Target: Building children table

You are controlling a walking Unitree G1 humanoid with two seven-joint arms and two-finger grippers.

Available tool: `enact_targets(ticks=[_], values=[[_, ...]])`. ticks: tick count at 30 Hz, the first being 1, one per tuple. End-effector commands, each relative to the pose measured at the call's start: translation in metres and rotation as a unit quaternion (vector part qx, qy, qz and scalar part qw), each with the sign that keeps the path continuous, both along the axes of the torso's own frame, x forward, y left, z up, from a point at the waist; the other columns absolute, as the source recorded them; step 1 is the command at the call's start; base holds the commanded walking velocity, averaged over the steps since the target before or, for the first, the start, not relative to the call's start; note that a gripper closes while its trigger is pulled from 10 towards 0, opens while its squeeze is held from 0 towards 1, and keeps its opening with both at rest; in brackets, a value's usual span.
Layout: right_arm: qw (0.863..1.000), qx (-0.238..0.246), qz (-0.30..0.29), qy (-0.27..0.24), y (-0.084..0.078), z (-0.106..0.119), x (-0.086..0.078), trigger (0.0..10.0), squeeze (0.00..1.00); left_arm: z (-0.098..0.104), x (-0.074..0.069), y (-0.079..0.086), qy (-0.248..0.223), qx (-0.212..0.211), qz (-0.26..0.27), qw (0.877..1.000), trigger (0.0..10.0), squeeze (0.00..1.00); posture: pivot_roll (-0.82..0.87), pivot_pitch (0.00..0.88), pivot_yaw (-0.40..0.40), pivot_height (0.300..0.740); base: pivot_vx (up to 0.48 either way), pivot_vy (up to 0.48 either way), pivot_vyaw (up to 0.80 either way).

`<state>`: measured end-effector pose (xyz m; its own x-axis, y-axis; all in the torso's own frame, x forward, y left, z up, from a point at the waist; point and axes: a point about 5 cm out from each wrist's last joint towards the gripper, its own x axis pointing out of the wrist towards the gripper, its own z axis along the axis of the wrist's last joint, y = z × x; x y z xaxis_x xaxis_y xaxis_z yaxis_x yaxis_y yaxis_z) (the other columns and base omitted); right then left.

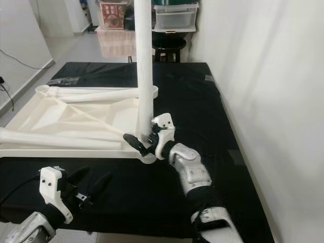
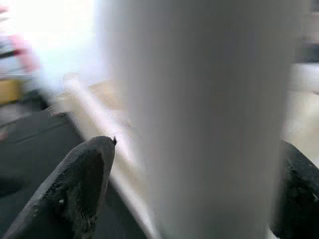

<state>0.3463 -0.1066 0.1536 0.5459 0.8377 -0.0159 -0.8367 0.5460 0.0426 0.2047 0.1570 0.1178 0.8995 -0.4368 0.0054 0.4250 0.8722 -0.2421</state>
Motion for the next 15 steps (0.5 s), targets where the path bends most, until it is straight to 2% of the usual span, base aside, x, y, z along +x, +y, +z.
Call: enact_targets(ticks=[1, 4, 5, 6, 7, 15], values=[[0.998, 0.001, 0.064, -0.019, 0.005, 0.007, -0.001, 10.0, 0.0, -0.001, 0.0, 0.002, 0.007, 0.001, 0.0, 1.0, 10.0, 0.0, 0.01, 0.067, 0.025, 0.74, 0.0, 0.0, 0.0], [0.992, -0.003, 0.123, -0.015, 0.0, 0.017, 0.006, 10.0, 0.0, -0.001, 0.0, 0.002, 0.01, 0.003, 0.003, 1.0, 10.0, 0.0, 0.03, 0.063, 0.019, 0.74, 0.0, 0.0, 0.0], [0.992, 0.004, 0.124, -0.01, 0.0, 0.019, 0.009, 9.2, 0.0, -0.002, 0.0, 0.001, 0.01, 0.004, 0.003, 1.0, 10.0, 0.0, 0.03, 0.059, 0.017, 0.74, 0.0, 0.0, 0.0], [0.992, 0.004, 0.124, -0.01, 0.0, 0.019, 0.009, 9.2, 0.0, -0.002, 0.0, 0.001, 0.01, 0.004, 0.003, 1.0, 10.0, 0.0, 0.03, 0.059, 0.017, 0.74, 0.0, 0.0, 0.0], [0.992, 0.01, 0.125, -0.004, 0.0, 0.021, 0.011, 0.0, 0.0, -0.002, 0.0, 0.001, 0.011, 0.004, 0.003, 1.0, 10.0, 0.0, 0.03, 0.059, 0.017, 0.74, 0.0, 0.0, 0.0], [0.99, 0.009, 0.14, 0.015, -0.006, 0.02, 0.014, 0.0, 0.0, -0.003, 0.0, 0.001, 0.014, 0.004, 0.004, 1.0, 10.0, 0.0, 0.04, 0.051, 0.014, 0.74, 0.0, 0.0, 0.0]])
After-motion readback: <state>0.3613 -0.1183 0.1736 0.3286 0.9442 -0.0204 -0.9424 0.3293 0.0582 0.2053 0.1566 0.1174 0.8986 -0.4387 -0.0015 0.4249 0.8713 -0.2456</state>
